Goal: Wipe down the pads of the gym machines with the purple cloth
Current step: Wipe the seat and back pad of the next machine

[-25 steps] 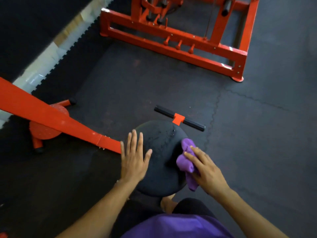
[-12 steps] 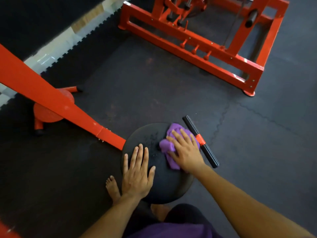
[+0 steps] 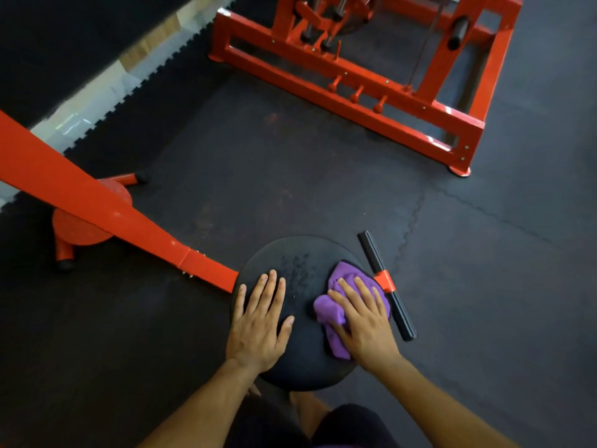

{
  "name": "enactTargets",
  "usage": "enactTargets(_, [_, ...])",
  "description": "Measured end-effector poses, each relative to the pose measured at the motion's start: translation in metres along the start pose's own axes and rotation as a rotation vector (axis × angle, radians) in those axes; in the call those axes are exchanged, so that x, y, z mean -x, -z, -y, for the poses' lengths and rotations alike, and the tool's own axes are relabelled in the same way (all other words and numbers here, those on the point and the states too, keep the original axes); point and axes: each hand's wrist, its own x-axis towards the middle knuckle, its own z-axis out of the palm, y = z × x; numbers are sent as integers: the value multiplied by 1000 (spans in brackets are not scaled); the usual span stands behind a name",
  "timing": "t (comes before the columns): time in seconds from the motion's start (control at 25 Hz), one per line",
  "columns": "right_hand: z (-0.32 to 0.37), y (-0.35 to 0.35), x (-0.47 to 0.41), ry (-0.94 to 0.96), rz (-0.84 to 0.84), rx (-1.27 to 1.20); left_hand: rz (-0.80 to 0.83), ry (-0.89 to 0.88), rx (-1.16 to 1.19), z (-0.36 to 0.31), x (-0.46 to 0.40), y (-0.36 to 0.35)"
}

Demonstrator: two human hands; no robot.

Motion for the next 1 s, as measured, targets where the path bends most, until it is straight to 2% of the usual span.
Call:
enactTargets(0.16, [-2, 1, -47, -178, 61, -5, -4, -138, -18, 20, -15, 4])
enactTargets(0.28, [6, 20, -27, -261, 43, -105, 11, -270, -47, 31, -27, 11])
enactTargets(0.36, [19, 39, 3, -289, 26, -162, 23, -292, -79, 39, -34, 19])
enactTargets(0.44, [32, 55, 40, -258, -17, -131, 7, -145, -43, 37, -27, 29])
enactTargets(0.56, [40, 65, 74, -216, -59, -114, -25, 237, 171, 1, 13, 33])
enactTargets(0.64, [41, 63, 78, -161, -71, -82, -54, 367, 252, -29, 43, 21])
enactTargets(0.76, [43, 59, 72, 47, -24, 4, -61, 437, 338, -57, 59, 4])
enactTargets(0.88, [41, 46, 47, 257, 59, 89, -138, 506, 377, -53, 46, 0])
enactTargets(1.0, [44, 14, 2, 385, 142, 165, -145, 406, 400, -38, 39, -8])
